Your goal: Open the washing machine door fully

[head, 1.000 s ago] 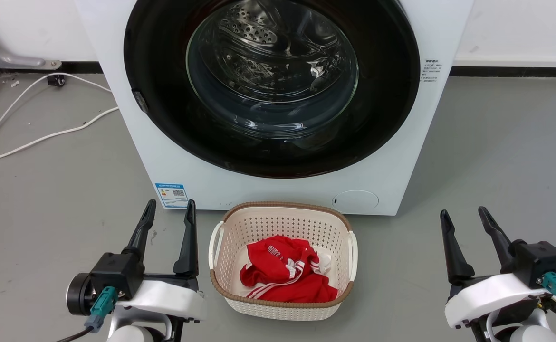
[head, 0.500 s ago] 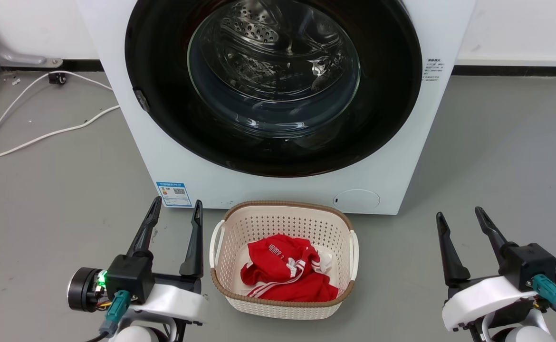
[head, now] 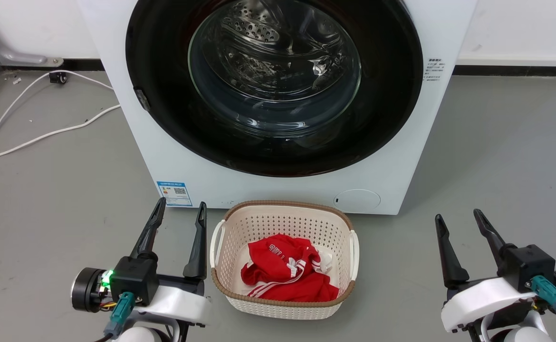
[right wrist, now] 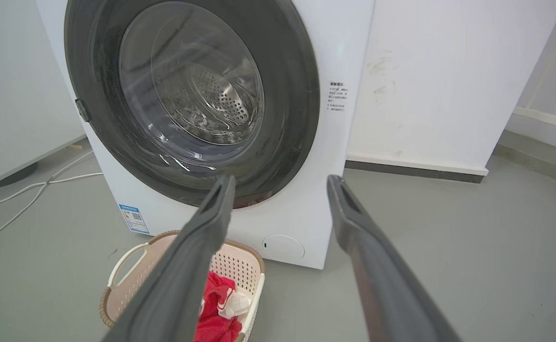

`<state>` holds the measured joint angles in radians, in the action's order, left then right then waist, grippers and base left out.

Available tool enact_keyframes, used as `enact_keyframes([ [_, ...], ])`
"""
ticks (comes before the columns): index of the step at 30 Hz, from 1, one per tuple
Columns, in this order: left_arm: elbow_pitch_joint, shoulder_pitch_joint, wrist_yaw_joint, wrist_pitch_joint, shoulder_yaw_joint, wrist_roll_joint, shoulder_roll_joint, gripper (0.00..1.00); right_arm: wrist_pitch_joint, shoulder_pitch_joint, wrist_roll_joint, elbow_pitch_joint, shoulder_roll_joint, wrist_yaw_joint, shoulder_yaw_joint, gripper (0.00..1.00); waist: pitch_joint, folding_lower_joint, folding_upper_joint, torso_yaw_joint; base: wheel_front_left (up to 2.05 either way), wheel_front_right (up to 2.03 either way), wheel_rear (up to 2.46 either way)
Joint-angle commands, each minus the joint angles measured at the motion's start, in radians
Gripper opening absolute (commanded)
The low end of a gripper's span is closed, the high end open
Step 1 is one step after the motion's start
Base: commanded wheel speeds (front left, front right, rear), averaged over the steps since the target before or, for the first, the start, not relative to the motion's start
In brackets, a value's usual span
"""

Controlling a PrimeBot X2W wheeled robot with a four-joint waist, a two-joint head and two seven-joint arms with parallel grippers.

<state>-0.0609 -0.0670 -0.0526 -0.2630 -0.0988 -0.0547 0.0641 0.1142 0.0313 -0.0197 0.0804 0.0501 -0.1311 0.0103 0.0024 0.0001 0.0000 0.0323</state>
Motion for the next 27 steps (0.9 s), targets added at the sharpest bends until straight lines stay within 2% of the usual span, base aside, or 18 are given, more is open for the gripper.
enact_keyframes([
  [1, -0.003, 0.009, 0.0, -0.003, 0.0, -0.001, -0.001, 1.0, 0.005, 0.005, -0.011, 0.004, 0.0, 0.001, -0.002, 1.0, 0.0, -0.0001, 0.0, 0.0, 0.0, 0.0, 0.0],
  [6, -0.007, 0.008, -0.003, -0.003, 0.001, -0.002, -0.004, 1.0, 0.006, 0.008, -0.018, 0.008, 0.0, 0.0, -0.001, 1.0, 0.001, -0.0001, 0.0, 0.0, 0.0, 0.0, 0.0],
  [7, -0.008, 0.008, -0.003, -0.003, 0.001, -0.002, -0.004, 1.0, 0.005, 0.007, -0.02, 0.009, 0.0, 0.0, 0.0, 0.84, 0.001, -0.0001, 0.0, 0.0, 0.0, 0.0, 0.0],
  [8, -0.009, 0.008, -0.004, -0.003, 0.001, -0.002, -0.004, 1.0, 0.004, 0.007, -0.025, 0.011, 0.0, 0.0, 0.001, 0.38, 0.001, -0.0001, 0.0, 0.0, 0.0, 0.0, 0.0],
  [9, -0.01, 0.007, -0.004, -0.003, 0.001, -0.001, -0.005, 1.0, 0.004, 0.007, -0.028, 0.012, 0.0, 0.001, 0.001, 0.13, 0.001, -0.0001, 0.0, 0.0, 0.0, 0.0, 0.0],
  [10, -0.011, 0.007, -0.005, -0.003, 0.001, -0.001, -0.005, 1.0, 0.009, 0.008, -0.033, 0.011, 0.0, 0.001, 0.001, 0.0, 0.001, -0.0001, 0.0, 0.0, 0.0, 0.0, 0.0],
  [18, -0.014, 0.008, -0.005, -0.003, 0.003, 0.001, -0.007, 1.0, 0.056, 0.013, -0.103, -0.004, 0.0, 0.0, -0.002, 0.0, -0.002, -0.0001, 0.0, -0.001, 0.0, 0.0, 0.0],
  [21, -0.016, 0.008, -0.006, -0.003, 0.003, 0.0, -0.008, 1.0, 0.094, 0.014, -0.294, -0.003, 0.0, 0.0, -0.019, 0.0, -0.005, -0.0001, 0.0, -0.001, 0.0, 0.0, 0.0],
  [27, -0.017, 0.007, -0.012, -0.003, 0.002, -0.008, -0.009, 1.0, 0.148, 0.034, -0.81, -0.006, 0.0, 0.0, -0.059, 0.0, -0.007, -0.0001, 0.0, -0.001, 0.0, 0.0, 0.0],
])
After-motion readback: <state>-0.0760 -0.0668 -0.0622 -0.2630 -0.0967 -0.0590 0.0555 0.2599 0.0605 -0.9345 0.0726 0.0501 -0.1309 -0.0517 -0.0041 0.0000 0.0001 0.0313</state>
